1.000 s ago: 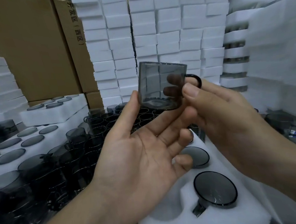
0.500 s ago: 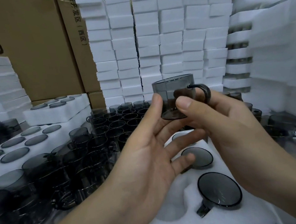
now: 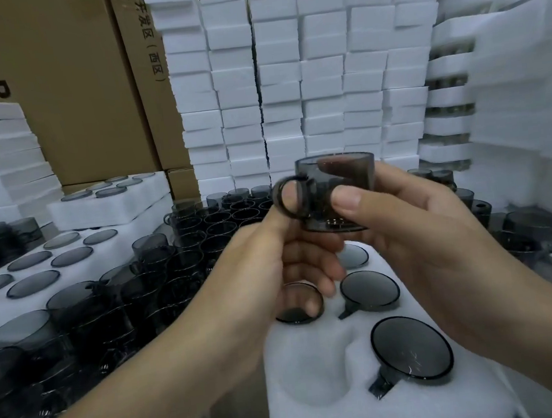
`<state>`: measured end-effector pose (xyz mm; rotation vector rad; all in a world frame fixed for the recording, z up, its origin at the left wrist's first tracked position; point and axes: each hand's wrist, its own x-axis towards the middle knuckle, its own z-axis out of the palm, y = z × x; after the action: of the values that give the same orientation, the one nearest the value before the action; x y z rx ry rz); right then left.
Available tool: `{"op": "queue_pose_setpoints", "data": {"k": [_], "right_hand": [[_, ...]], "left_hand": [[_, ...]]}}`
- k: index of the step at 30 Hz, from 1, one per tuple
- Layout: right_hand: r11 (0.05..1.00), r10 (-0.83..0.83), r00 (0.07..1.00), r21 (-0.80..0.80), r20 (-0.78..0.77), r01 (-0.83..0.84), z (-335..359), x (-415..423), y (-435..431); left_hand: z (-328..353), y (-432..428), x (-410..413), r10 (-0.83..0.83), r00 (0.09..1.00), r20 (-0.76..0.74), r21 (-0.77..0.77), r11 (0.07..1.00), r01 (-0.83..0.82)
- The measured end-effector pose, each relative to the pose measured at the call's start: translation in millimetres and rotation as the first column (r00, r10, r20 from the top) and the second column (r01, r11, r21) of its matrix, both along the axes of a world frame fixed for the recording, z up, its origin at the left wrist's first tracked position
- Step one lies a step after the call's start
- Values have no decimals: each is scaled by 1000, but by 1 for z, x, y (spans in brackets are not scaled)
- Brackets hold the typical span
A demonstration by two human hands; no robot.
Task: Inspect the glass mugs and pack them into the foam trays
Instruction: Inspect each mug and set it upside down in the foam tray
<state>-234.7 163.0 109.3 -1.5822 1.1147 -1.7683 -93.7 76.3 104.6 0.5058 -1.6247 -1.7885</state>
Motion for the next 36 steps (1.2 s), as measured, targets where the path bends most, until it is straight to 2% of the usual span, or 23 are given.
{"op": "queue_pose_setpoints", "data": {"k": [2, 4, 7, 10, 14, 18, 20, 24, 28, 30, 32, 33, 36], "right_hand": [[996, -88, 996, -27, -12, 88, -3, -5, 2], [967, -249, 967, -63, -44, 246, -7, -7, 1], [912, -410, 904, -82, -124, 402, -10, -2, -2], [913, -406, 901, -102, -153, 394, -13, -2, -2], [960, -266, 958, -114, -106, 254, -13, -8, -3], [917, -394, 895, -159, -211, 366, -17, -8, -3], [914, -402, 875, -179, -270, 365, -18, -8, -3], [975, -187, 945, -166, -267, 146, -17, -15, -4], [976, -158, 960, -184, -233, 116, -26, -27, -9], [969, -201, 956, -185, -215, 162, -28, -33, -12], [968, -231, 945, -155, -233, 198, -31, -37, -15], [969, -239, 937, -130, -254, 212, -33, -39, -16], [965, -261, 911, -71, -320, 252, -39, -41, -18]], "left_hand": [[3, -4, 3, 77, 996, -50, -40, 996, -79], [8, -6, 8, 60, 992, -110, -12, 998, -62], [8, -6, 11, 43, 995, -88, -93, 994, -51], [4, -6, 9, 66, 995, -77, -180, 981, -79], [3, -11, 10, 34, 989, -141, -47, 998, -41], [2, -15, 11, 39, 985, -170, -35, 998, -45], [2, -15, 12, -46, 991, -122, -126, 992, 30], [4, -23, 16, -13, 999, 47, -399, 916, 31], [16, -36, 30, -14, 961, 277, -622, 759, 190], [22, -43, 38, -25, 905, 425, -662, 673, 330], [21, -43, 40, -98, 827, 553, -602, 640, 478], [19, -41, 39, -85, 806, 586, -595, 629, 500], [7, -32, 33, 121, 810, 574, -717, 552, 426]]}}
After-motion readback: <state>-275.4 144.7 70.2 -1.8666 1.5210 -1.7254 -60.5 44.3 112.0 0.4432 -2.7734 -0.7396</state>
